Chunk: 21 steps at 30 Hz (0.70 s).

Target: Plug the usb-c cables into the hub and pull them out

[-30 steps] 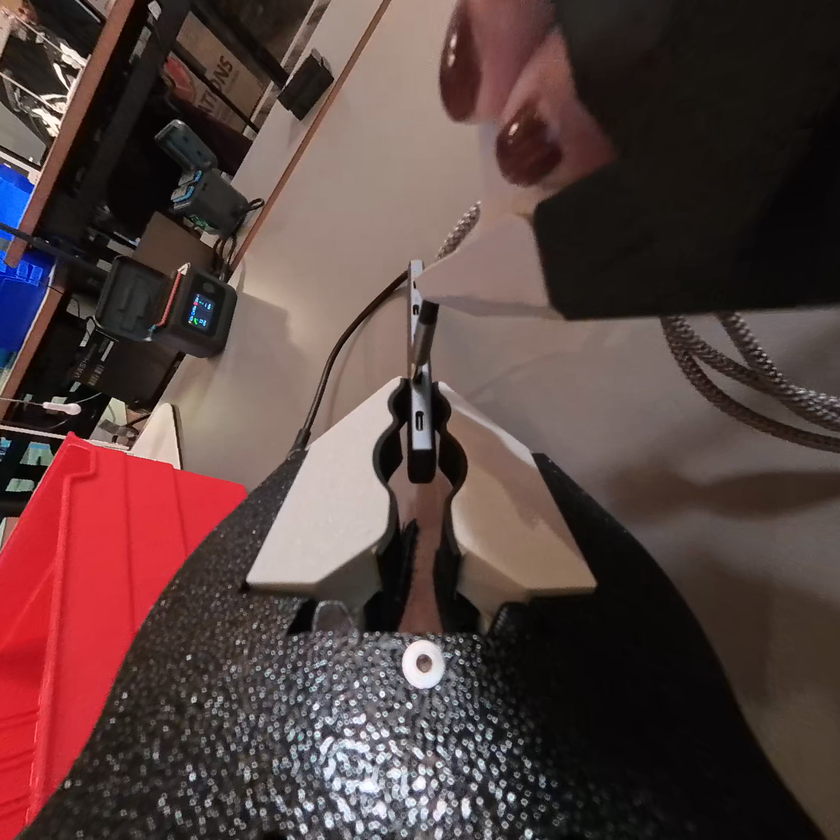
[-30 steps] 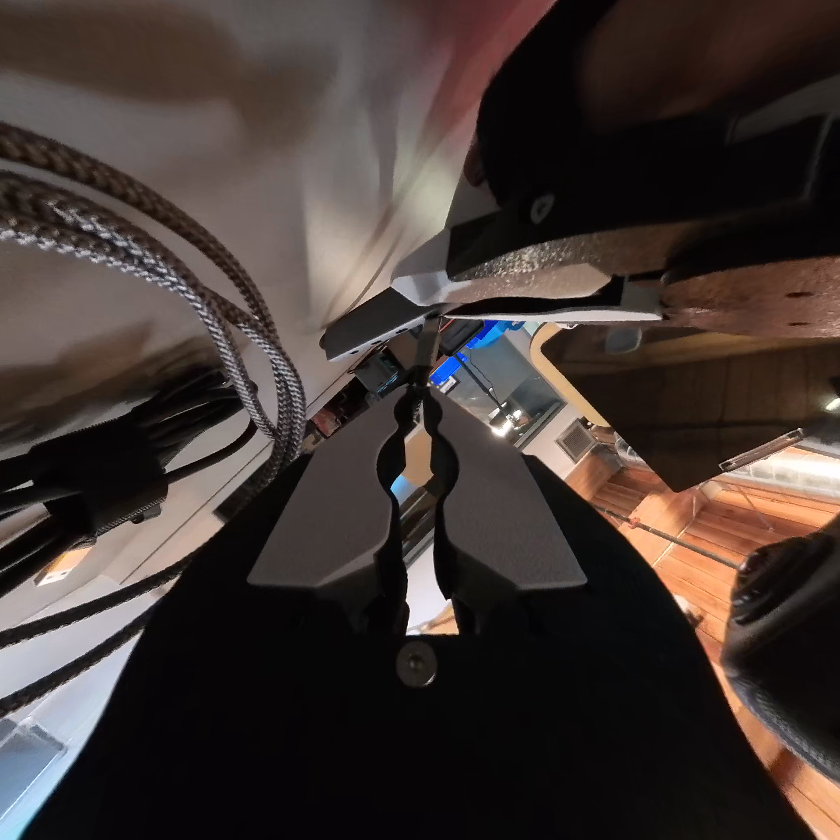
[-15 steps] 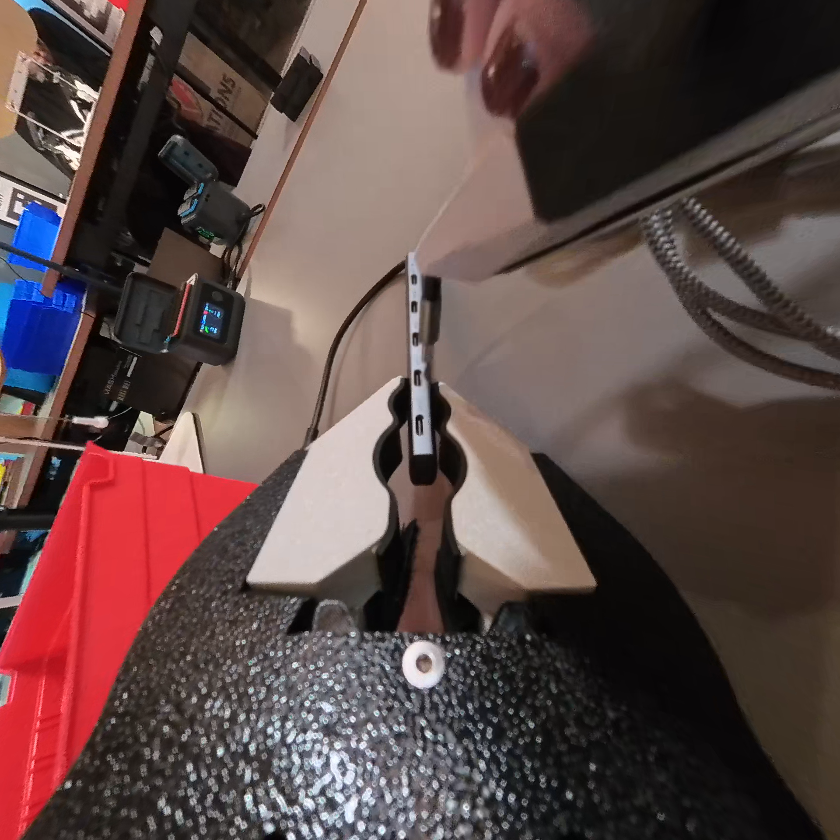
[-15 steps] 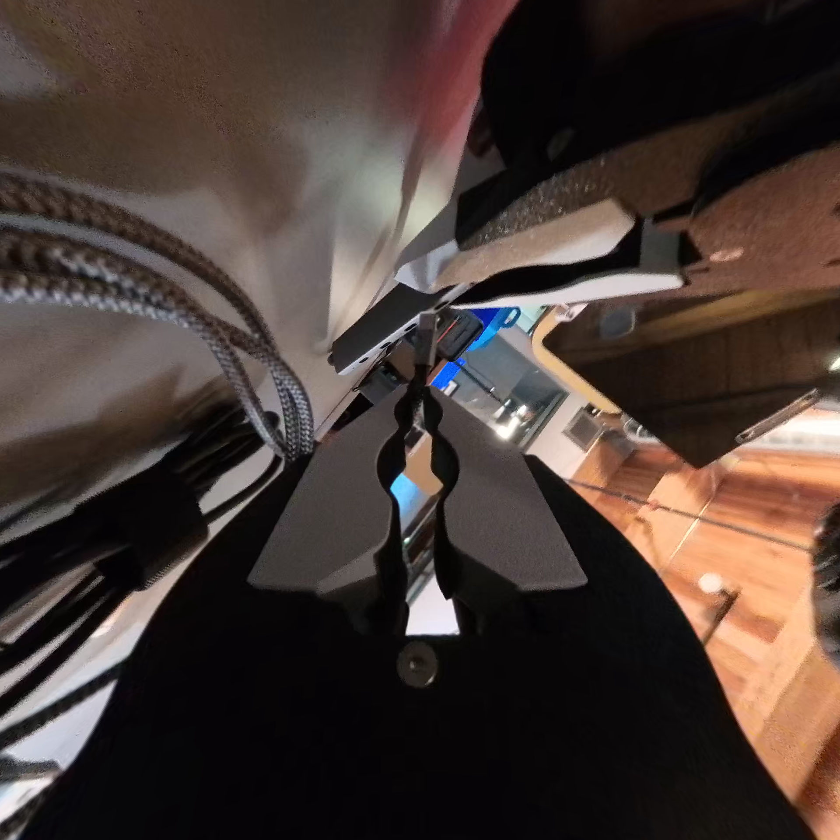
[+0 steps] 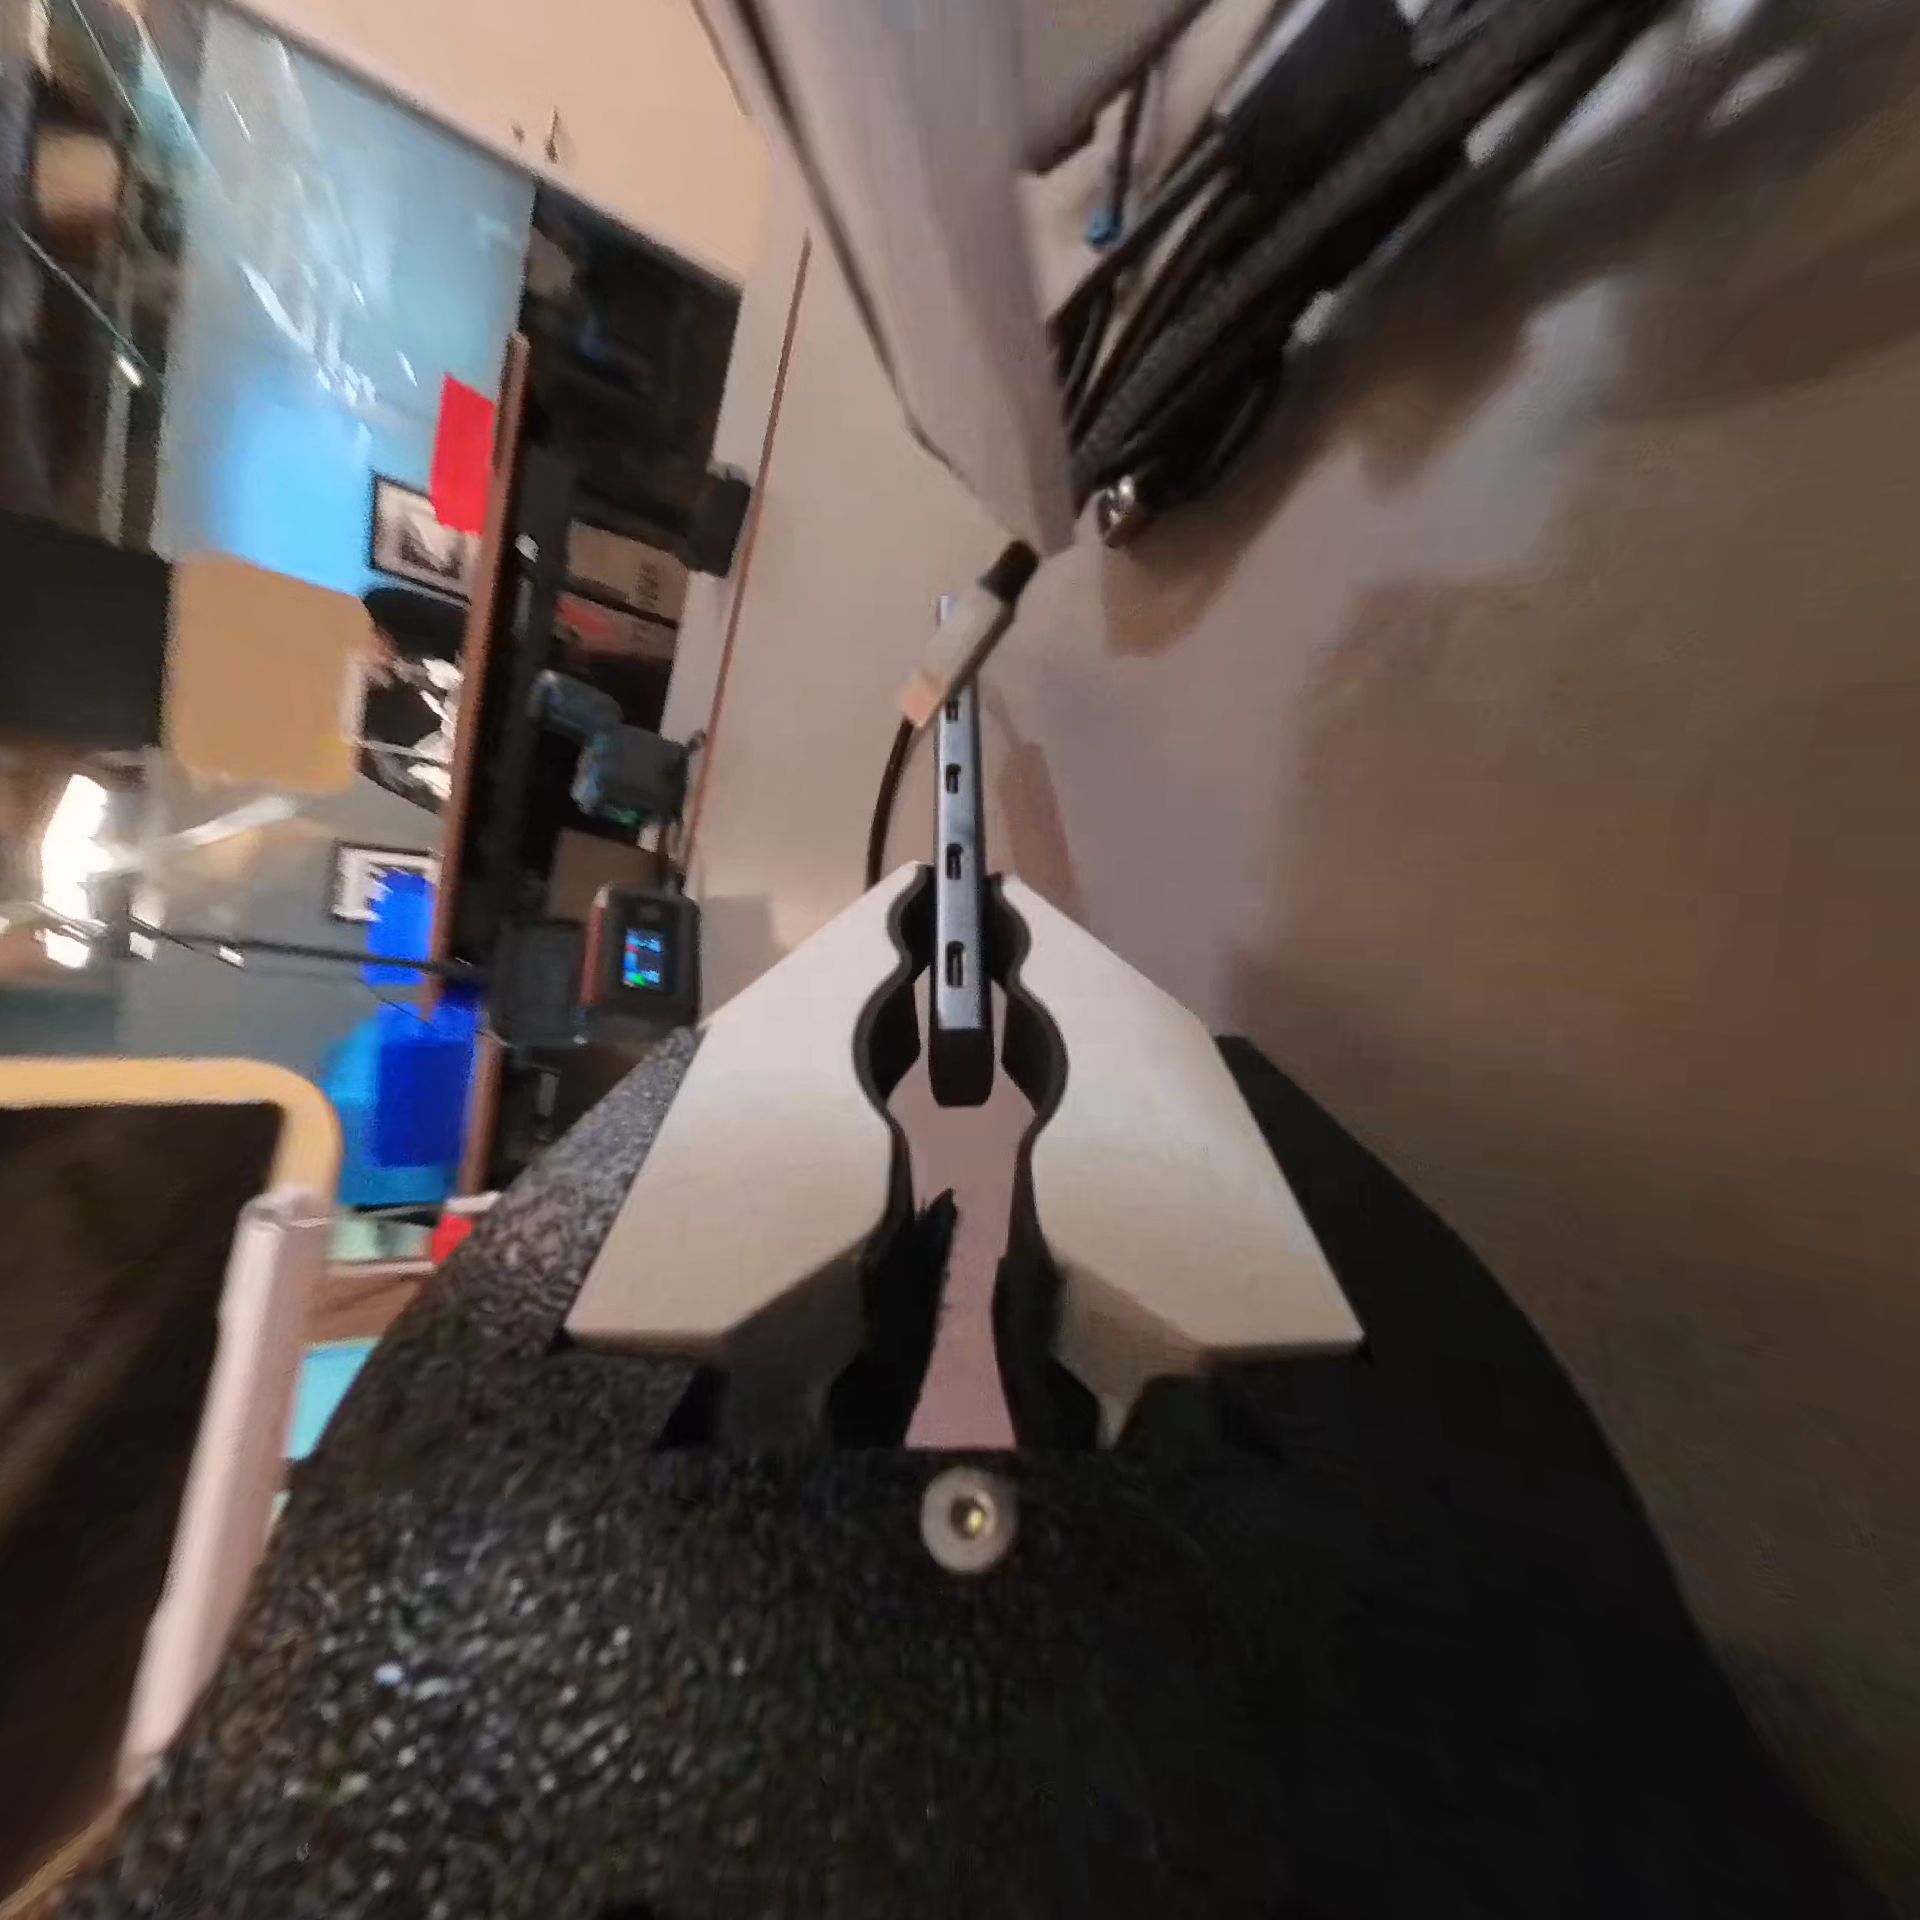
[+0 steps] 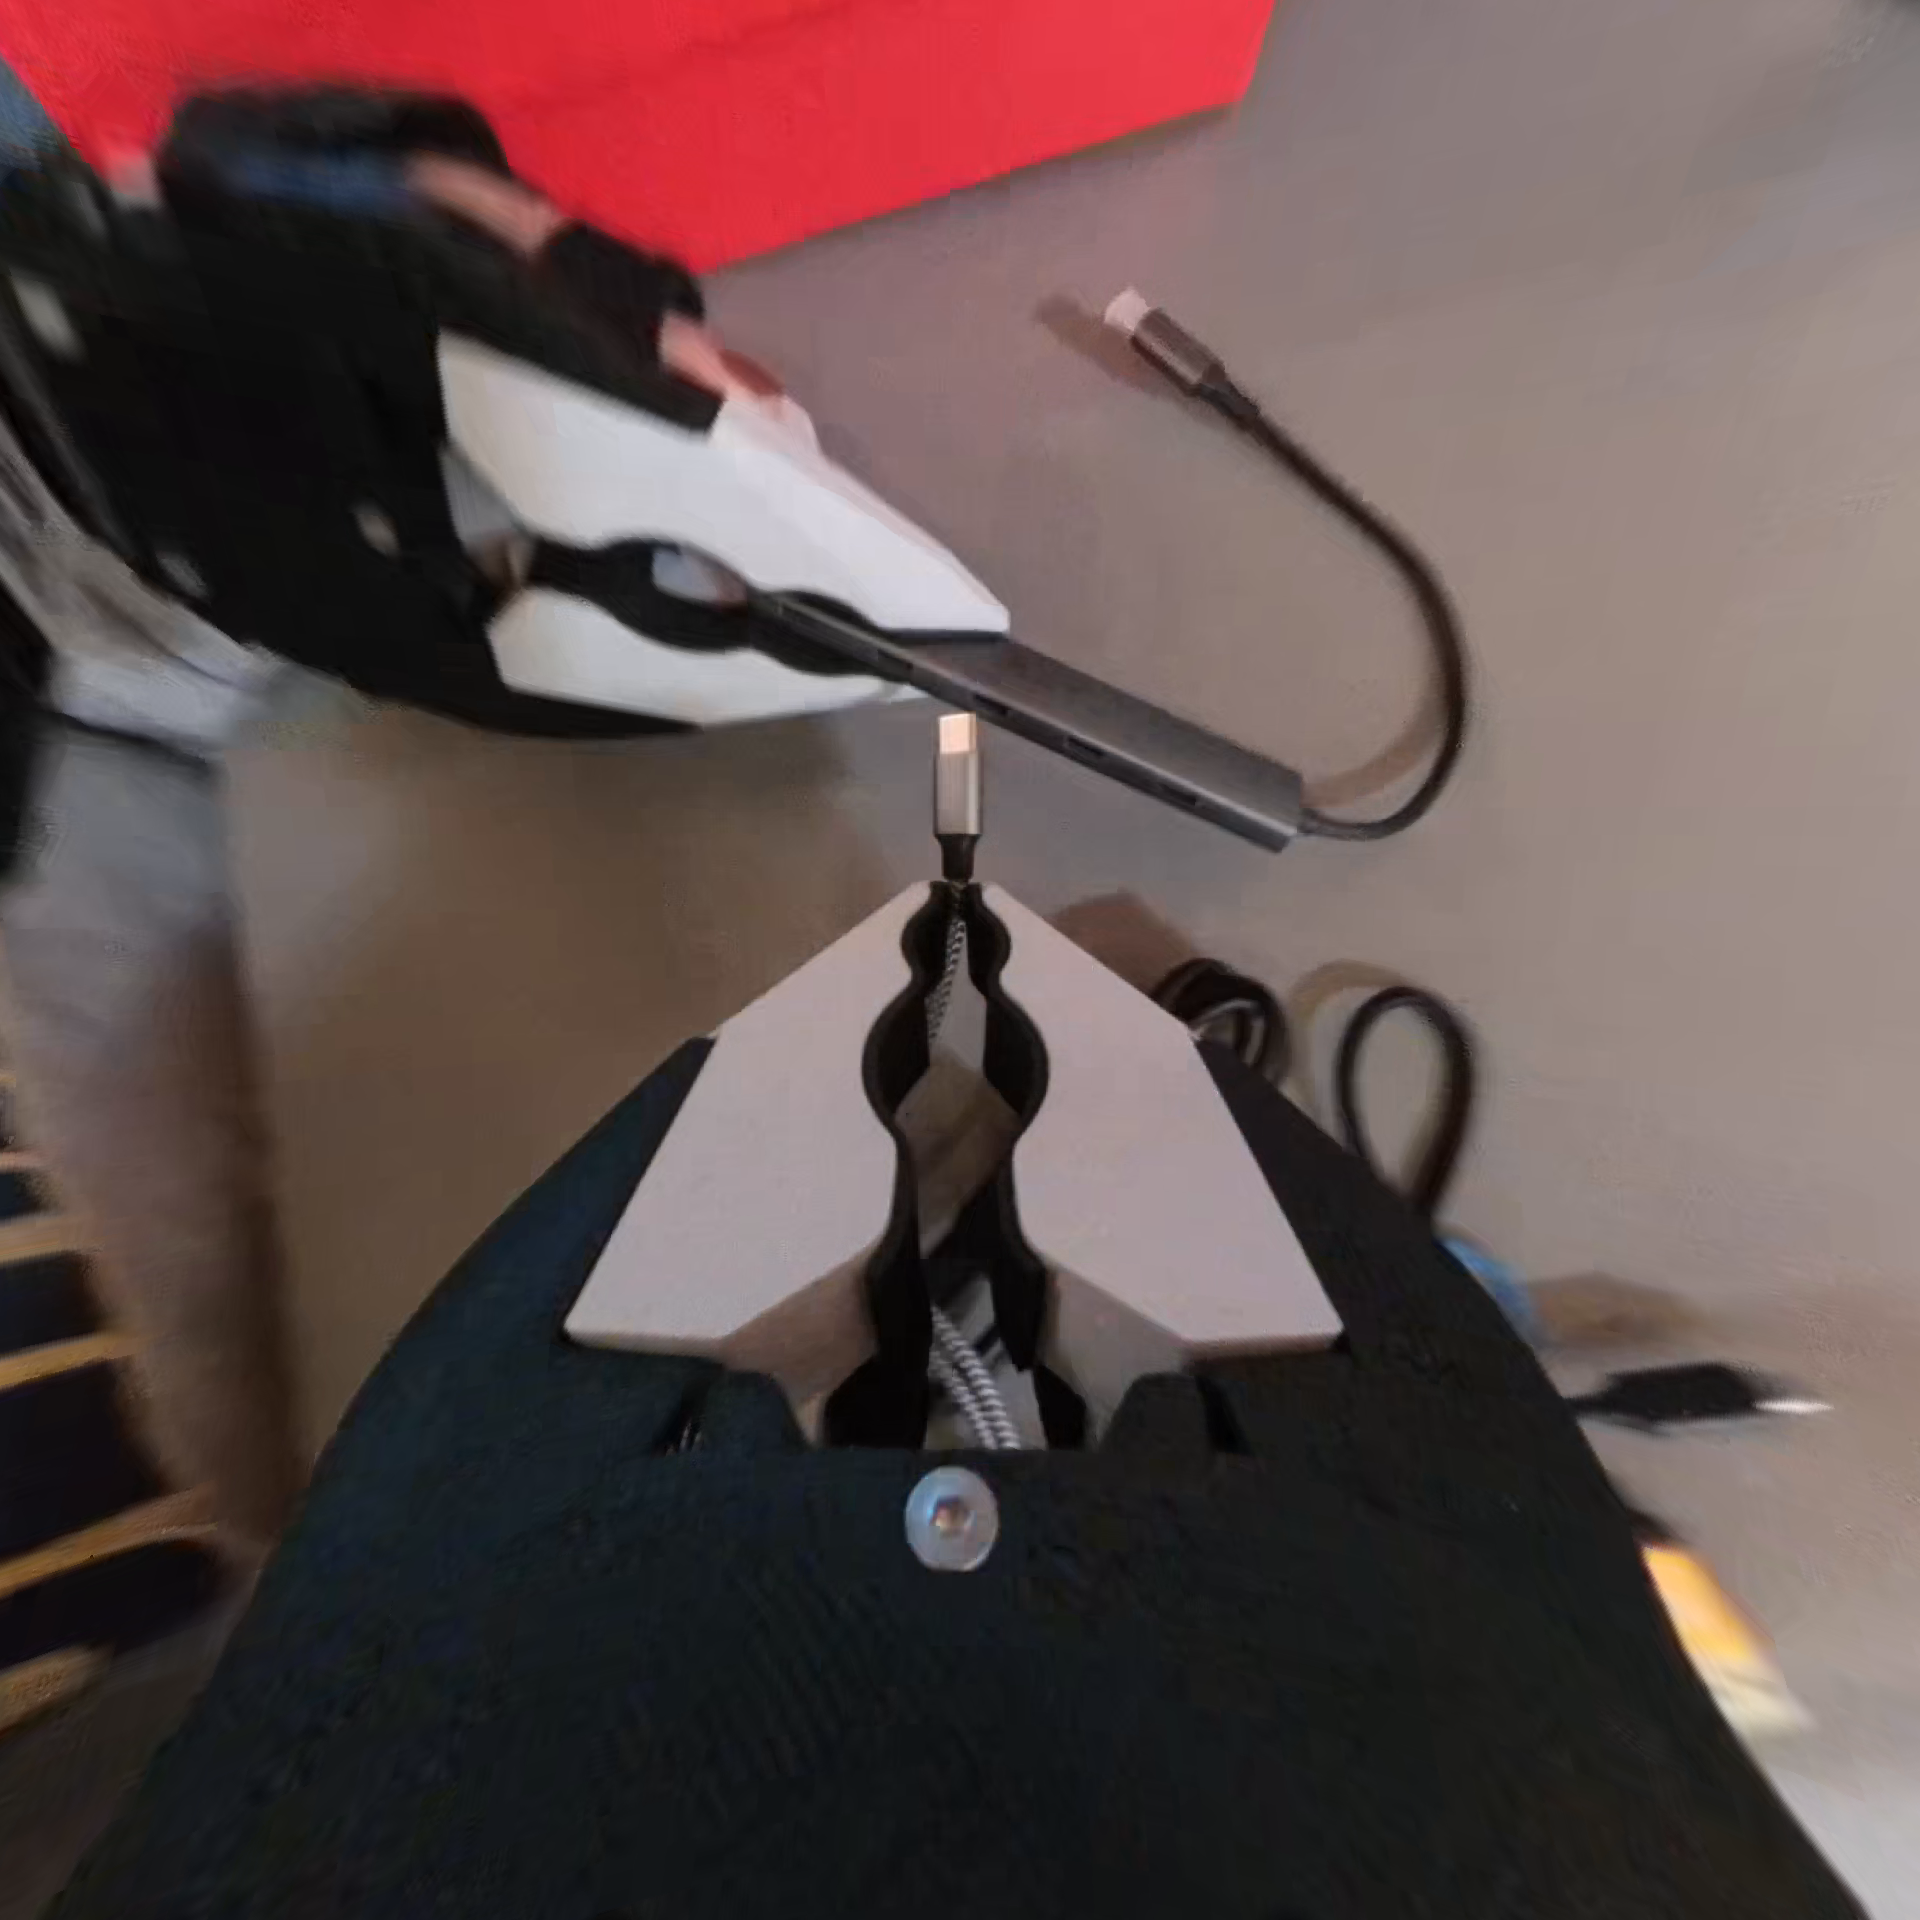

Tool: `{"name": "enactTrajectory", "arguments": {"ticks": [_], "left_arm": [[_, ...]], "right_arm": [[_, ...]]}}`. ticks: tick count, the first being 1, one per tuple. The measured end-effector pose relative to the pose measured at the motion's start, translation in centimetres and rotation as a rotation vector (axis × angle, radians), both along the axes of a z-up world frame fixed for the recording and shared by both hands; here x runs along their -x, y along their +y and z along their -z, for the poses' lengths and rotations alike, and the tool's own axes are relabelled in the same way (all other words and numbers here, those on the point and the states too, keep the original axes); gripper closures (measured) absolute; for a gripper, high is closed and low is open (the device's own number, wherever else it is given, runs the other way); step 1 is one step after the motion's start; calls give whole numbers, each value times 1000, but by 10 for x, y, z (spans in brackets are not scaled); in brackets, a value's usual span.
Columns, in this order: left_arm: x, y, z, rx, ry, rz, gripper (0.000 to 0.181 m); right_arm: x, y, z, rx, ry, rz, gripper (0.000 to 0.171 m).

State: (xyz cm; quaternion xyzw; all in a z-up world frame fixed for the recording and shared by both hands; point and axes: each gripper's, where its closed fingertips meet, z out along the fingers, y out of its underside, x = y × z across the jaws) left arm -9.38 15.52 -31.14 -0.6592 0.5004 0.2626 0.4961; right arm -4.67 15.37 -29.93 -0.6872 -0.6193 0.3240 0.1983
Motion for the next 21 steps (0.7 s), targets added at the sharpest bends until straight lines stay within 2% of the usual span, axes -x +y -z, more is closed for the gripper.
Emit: {"name": "enactTrajectory", "arguments": {"ticks": [1, 4, 8, 15, 21], "left_arm": [[-2, -1, 0, -21, 45, 18, 174], [-9, -3, -1, -88, 141, 54, 174], [-11, -7, 4, -134, 250, 81, 174], [-8, -7, 0, -188, 257, 71, 174], [-8, -8, -3, -209, 284, 83, 174]], "right_arm": [[-1, -2, 1, 137, 2, 31, 169], [-3, -12, 7, 492, -18, 91, 169], [0, -11, 5, 745, 43, 162, 169], [-4, -17, 3, 863, 50, 180, 170], [-5, -16, 6, 863, 40, 190, 170]]}}
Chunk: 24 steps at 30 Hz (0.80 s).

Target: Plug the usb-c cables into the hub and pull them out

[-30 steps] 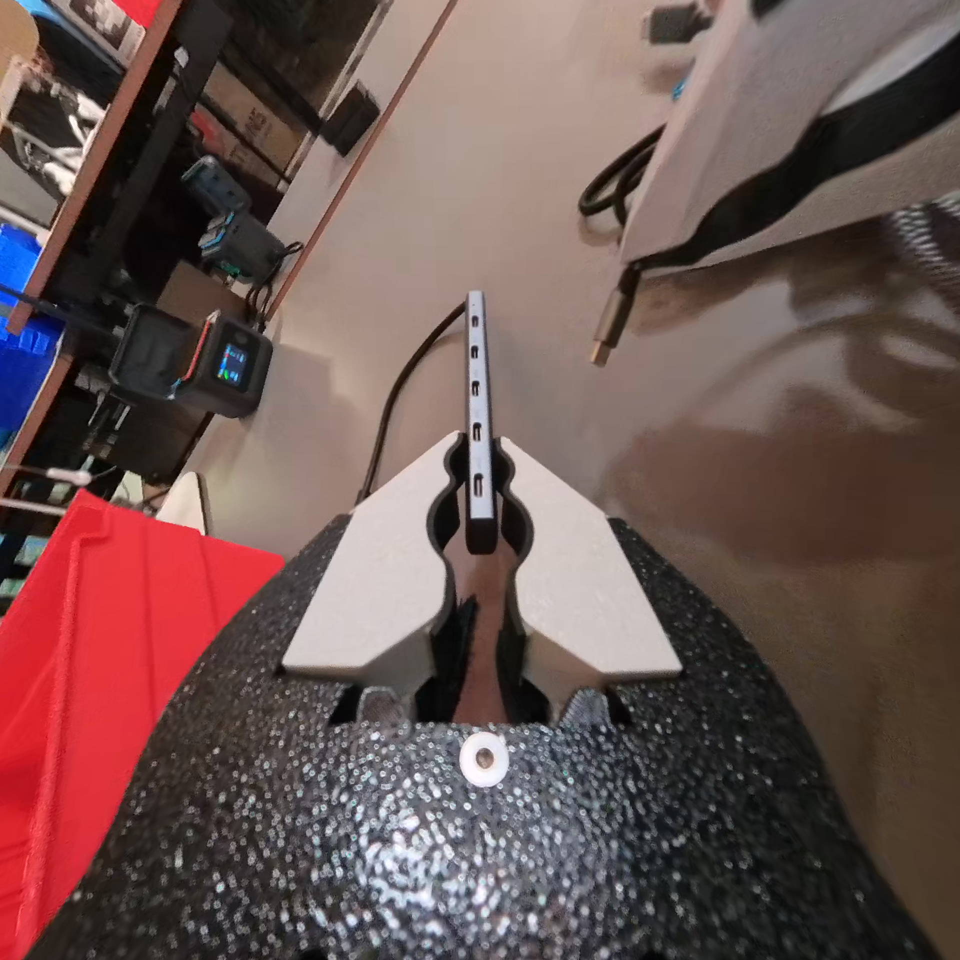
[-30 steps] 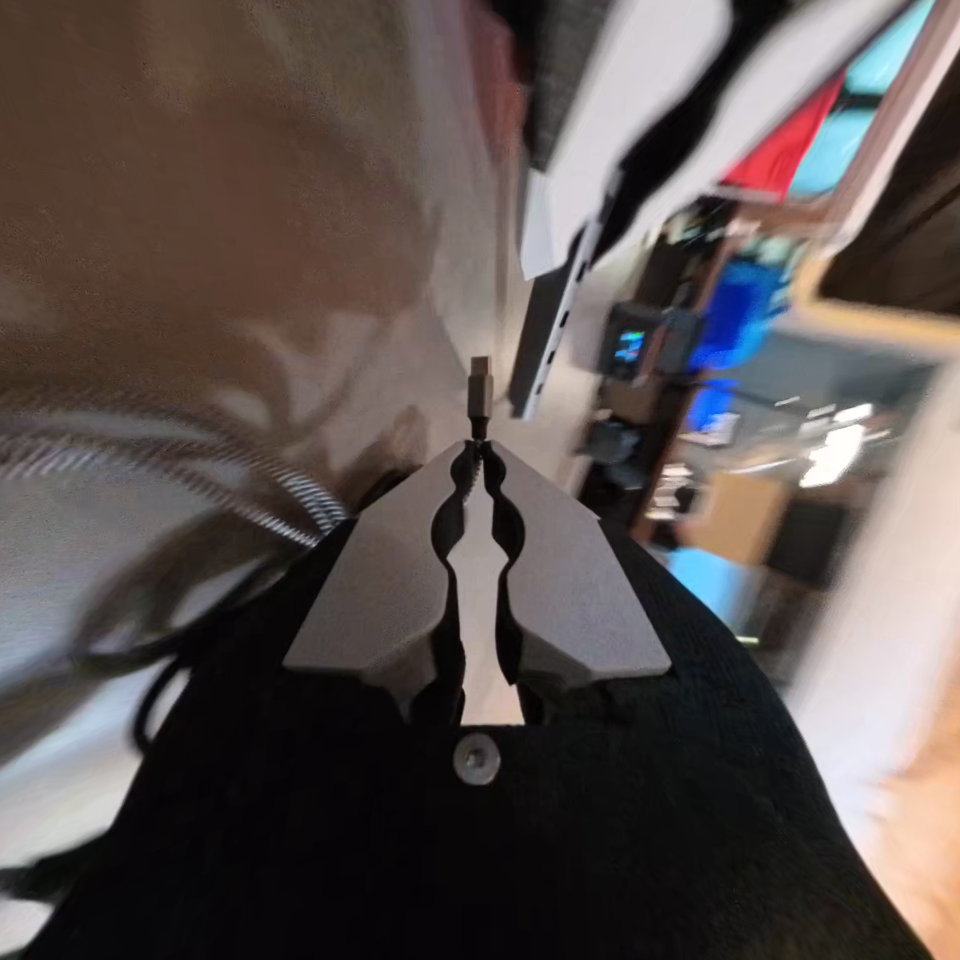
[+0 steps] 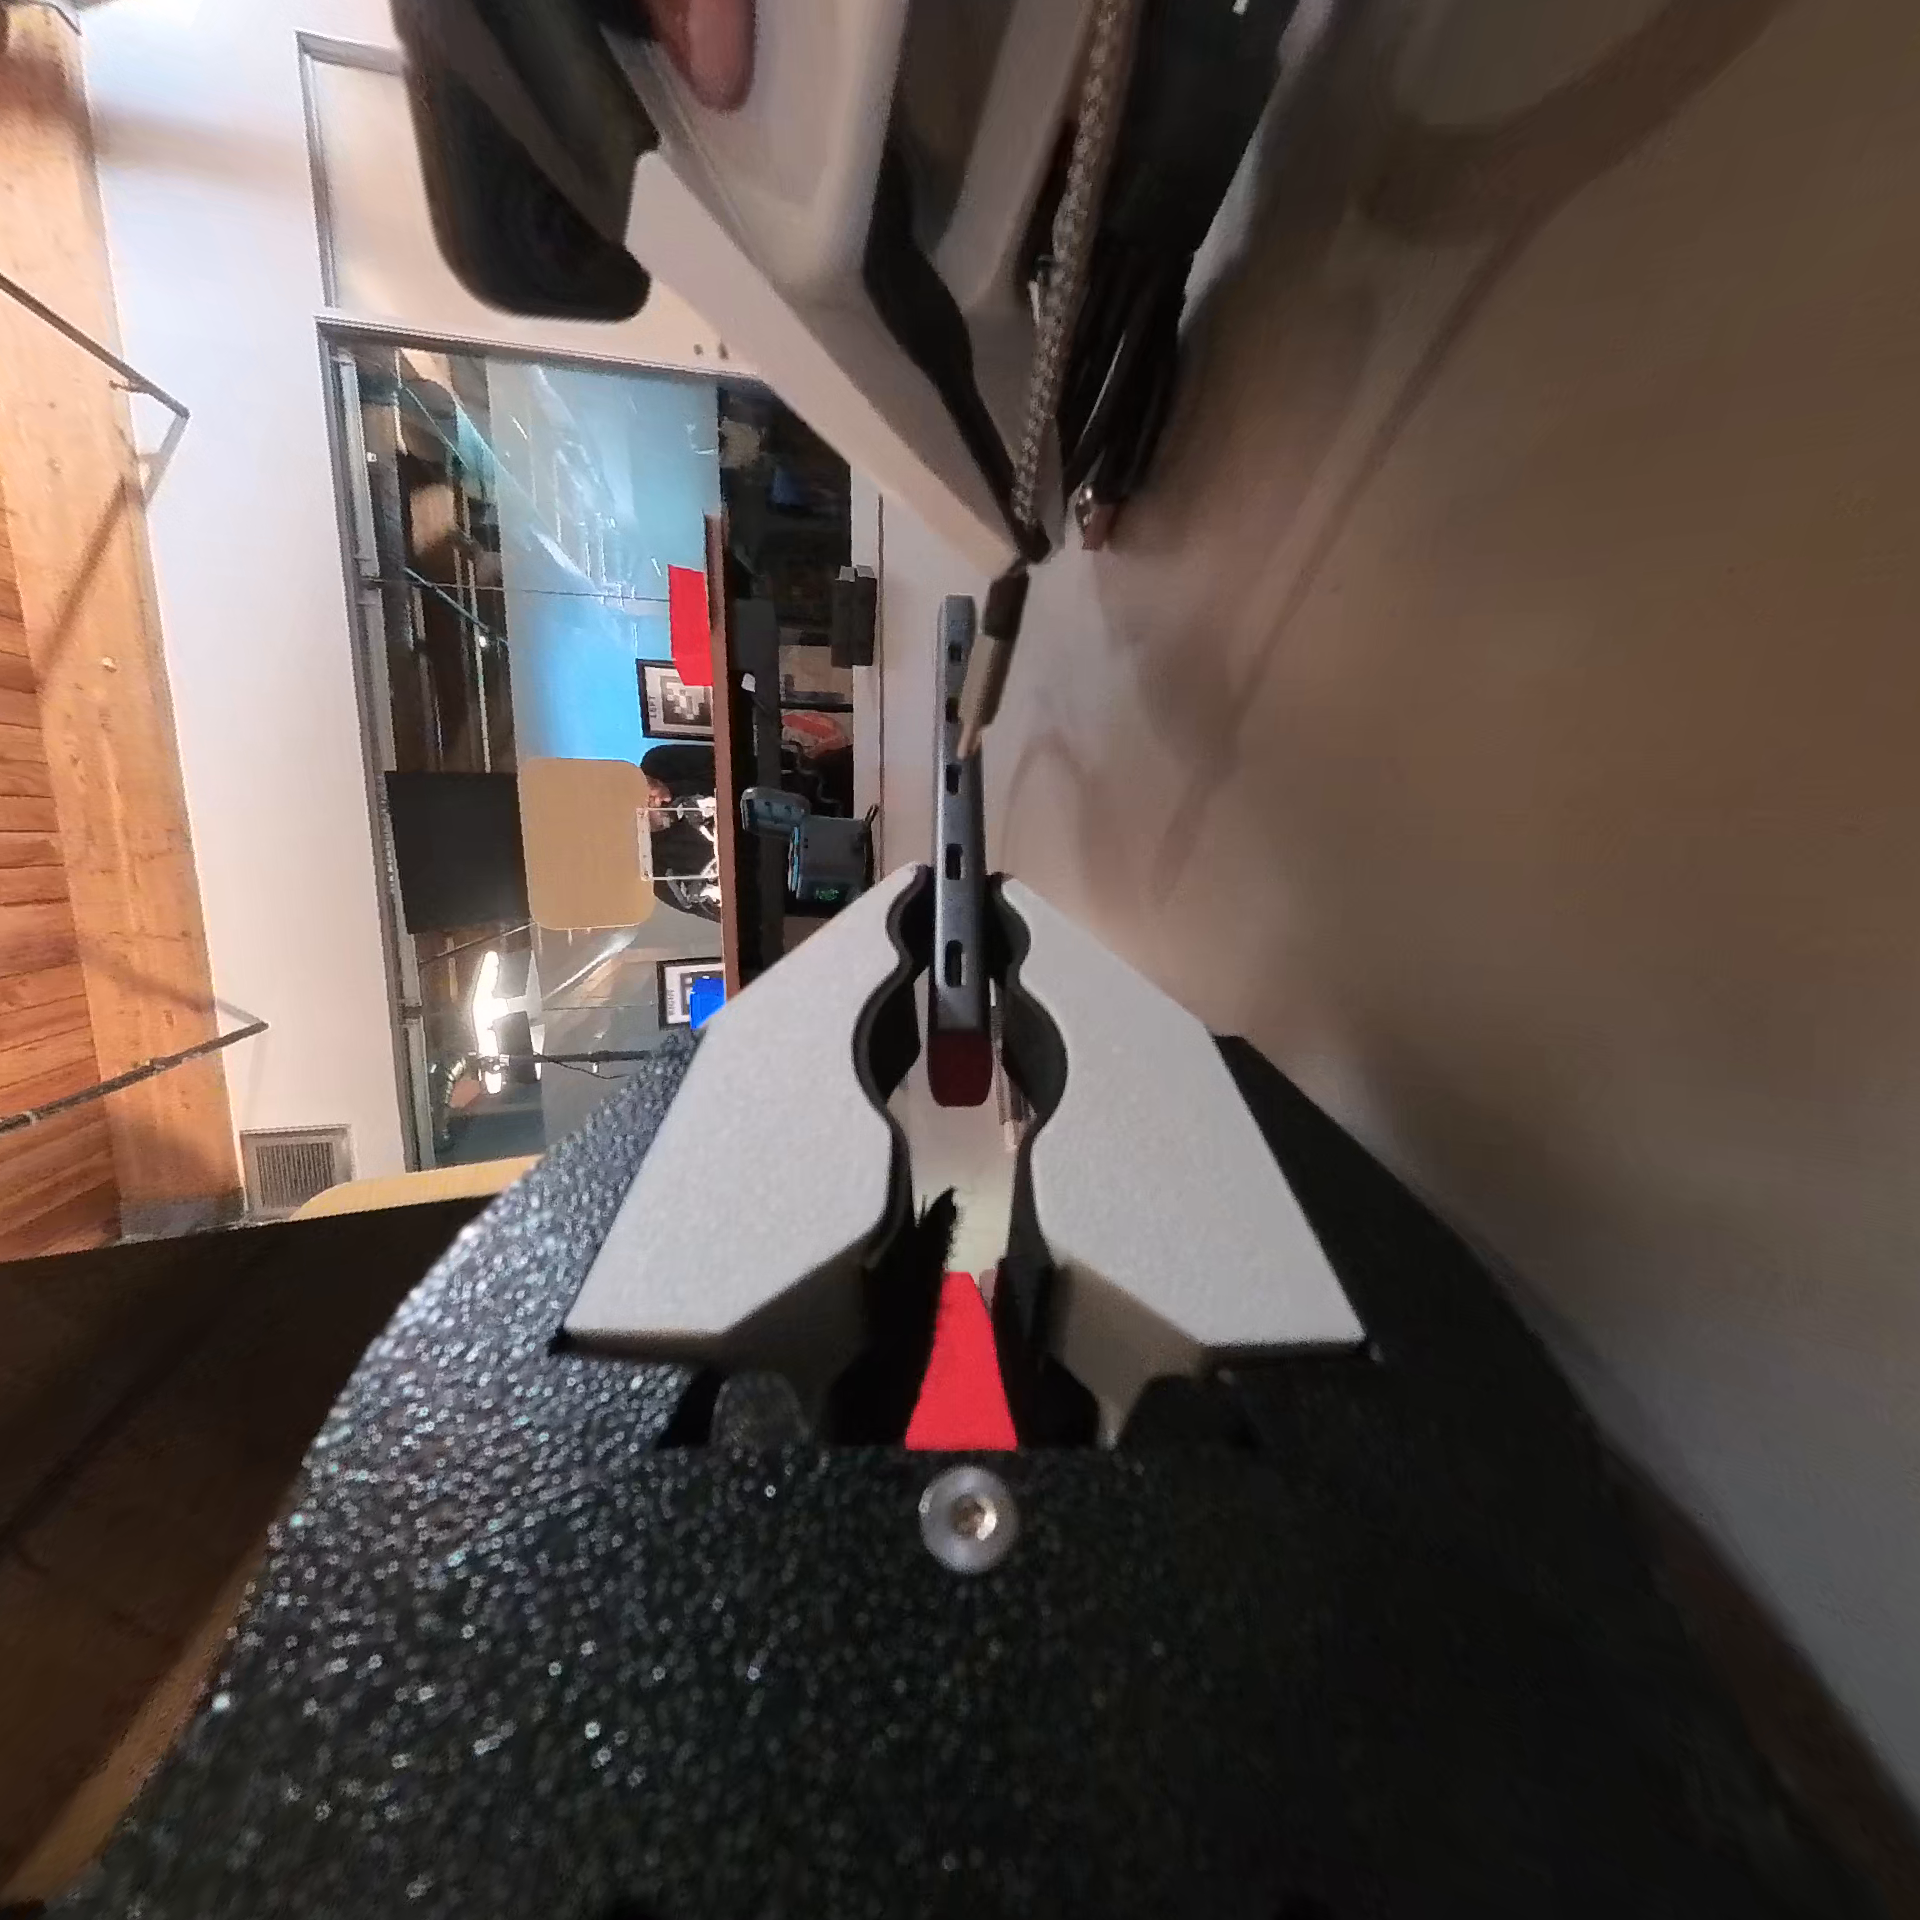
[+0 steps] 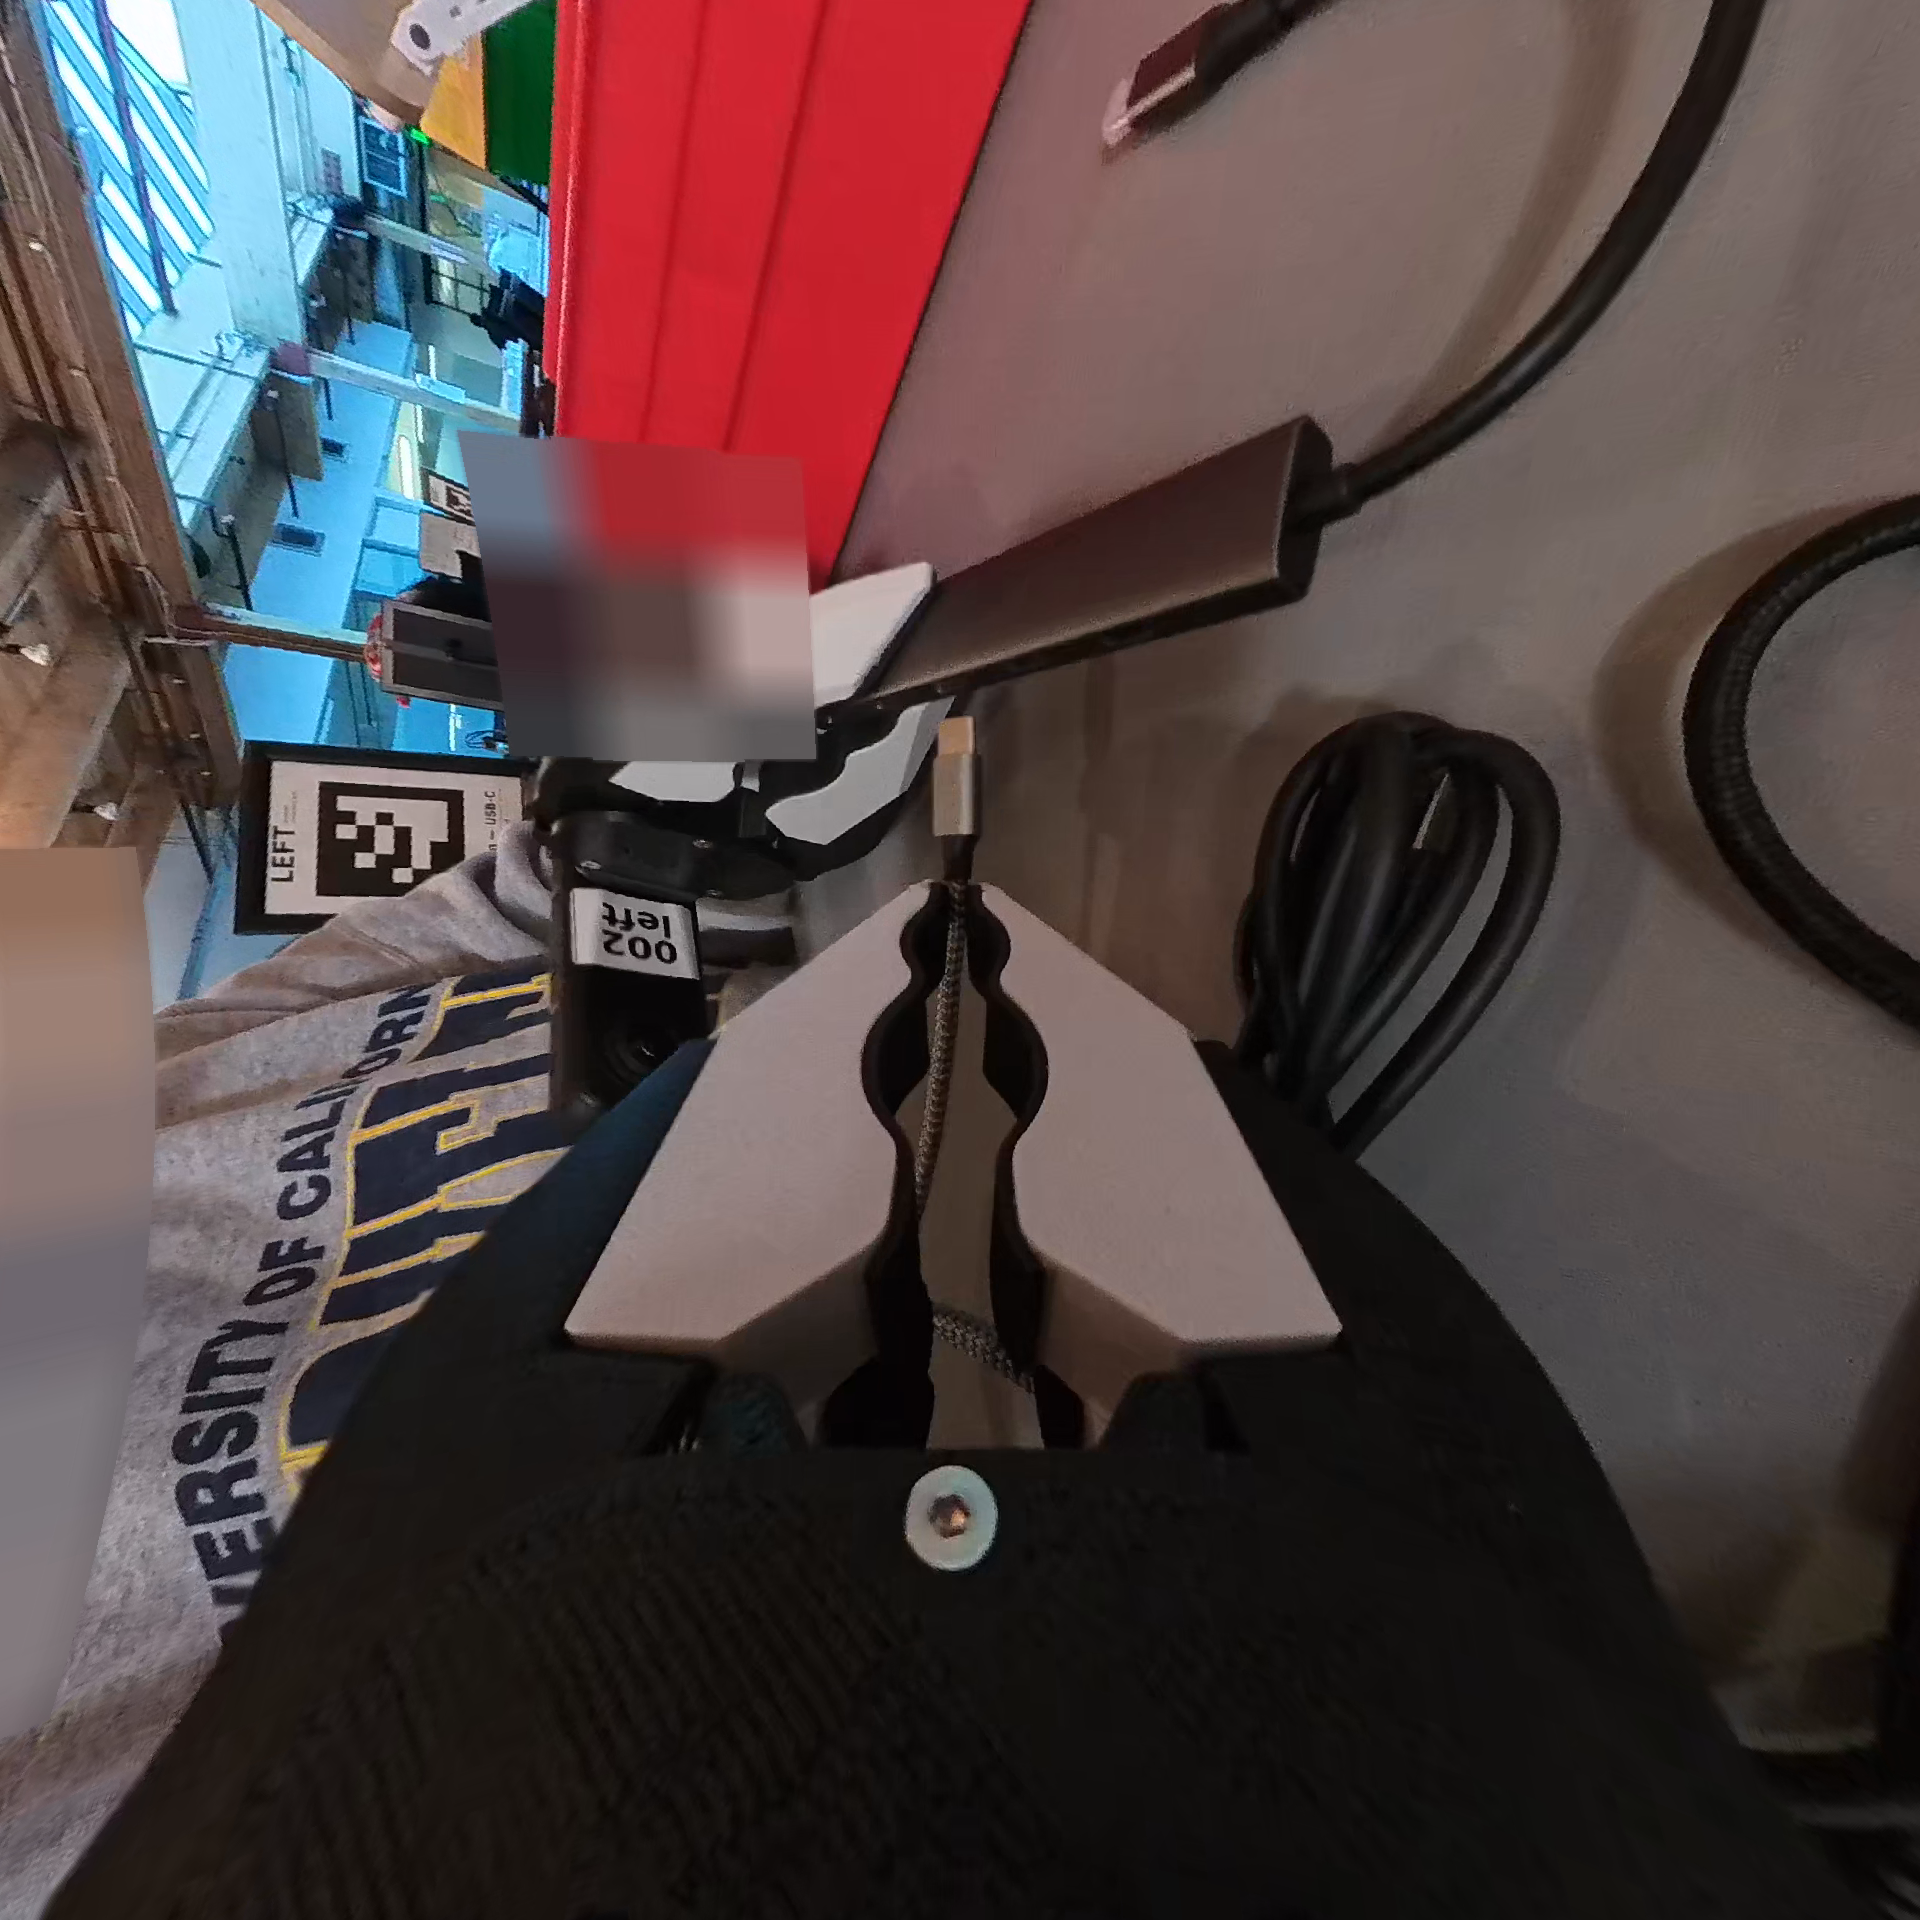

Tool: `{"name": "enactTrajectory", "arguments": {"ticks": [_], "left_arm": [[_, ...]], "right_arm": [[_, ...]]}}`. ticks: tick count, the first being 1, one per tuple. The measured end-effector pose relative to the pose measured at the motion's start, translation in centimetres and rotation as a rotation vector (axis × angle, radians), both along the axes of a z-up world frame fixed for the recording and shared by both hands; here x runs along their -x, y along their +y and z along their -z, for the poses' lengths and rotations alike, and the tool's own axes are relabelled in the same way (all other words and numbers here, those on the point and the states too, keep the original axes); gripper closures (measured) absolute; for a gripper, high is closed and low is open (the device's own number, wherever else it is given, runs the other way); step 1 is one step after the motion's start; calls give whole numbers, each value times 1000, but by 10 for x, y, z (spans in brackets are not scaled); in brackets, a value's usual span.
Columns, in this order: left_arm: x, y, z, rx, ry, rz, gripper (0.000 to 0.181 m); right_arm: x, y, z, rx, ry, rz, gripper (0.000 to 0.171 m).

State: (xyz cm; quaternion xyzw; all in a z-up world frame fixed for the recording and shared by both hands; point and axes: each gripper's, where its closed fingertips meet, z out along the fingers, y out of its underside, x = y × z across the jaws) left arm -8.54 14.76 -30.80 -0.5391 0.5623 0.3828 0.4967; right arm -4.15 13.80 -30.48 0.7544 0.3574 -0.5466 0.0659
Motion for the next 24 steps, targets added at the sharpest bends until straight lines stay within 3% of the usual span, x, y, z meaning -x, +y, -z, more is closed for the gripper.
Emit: {"name": "enactTrajectory", "arguments": {"ticks": [24], "left_arm": [[-4, 0, 9, -4, 136, 11, 173]], "right_arm": [[0, -1, 8, -76, -59, -12, 169]]}}
